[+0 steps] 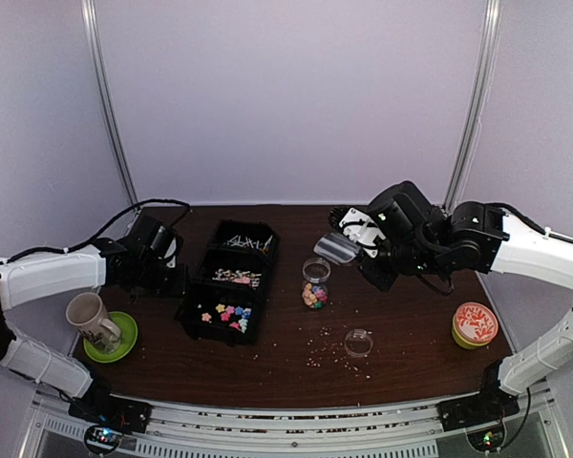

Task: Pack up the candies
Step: Place the plate at the center of the board, then pick up the plate from the center of the board.

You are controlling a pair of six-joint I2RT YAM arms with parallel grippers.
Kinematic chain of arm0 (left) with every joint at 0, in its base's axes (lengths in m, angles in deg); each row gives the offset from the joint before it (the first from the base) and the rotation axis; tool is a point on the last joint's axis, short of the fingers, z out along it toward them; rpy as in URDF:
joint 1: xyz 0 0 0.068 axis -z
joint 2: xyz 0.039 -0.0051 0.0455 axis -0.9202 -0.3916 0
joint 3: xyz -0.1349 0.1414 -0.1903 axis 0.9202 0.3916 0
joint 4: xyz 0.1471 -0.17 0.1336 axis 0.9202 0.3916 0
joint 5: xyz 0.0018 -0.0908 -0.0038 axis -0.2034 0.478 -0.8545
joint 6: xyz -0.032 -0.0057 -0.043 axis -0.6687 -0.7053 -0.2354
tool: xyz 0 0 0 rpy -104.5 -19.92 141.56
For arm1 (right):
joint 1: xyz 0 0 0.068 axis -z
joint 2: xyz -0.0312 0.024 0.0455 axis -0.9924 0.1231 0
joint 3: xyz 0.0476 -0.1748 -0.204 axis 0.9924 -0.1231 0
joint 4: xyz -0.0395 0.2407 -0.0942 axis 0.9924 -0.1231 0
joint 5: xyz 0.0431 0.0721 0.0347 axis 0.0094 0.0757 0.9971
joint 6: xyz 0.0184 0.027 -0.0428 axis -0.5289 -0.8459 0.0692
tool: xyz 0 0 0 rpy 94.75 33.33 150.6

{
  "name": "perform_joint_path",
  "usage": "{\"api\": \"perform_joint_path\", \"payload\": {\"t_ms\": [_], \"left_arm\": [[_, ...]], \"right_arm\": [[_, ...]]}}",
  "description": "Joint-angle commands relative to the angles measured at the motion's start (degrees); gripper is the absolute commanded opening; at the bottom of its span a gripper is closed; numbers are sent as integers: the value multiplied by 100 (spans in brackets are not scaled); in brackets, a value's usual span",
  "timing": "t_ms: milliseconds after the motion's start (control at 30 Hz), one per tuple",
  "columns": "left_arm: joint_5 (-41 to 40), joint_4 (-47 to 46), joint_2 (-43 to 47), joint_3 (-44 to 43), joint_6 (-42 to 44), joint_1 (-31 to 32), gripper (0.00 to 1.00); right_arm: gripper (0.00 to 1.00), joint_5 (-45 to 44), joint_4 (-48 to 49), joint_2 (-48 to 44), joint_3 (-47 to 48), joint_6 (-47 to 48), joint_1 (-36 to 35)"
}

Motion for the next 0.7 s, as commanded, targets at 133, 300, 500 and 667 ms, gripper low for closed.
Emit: {"api": "perform_joint_path", "payload": {"t_ms": [133, 300, 500, 667], "left_arm": [[-614, 278, 89, -916, 366, -7, 29], [-952, 420, -528, -1625, 774, -10, 33], [-830, 263, -1293, -2176, 1088, -241, 36], [-505, -24, -1826, -2164, 1175, -421, 37]], "right_arm": [[0, -41, 65, -110, 82, 33, 22], [0, -3, 50, -147, 90, 13, 14], [0, 14, 54, -206, 94, 9, 3], [0, 31, 71, -237, 69, 10, -3]]}}
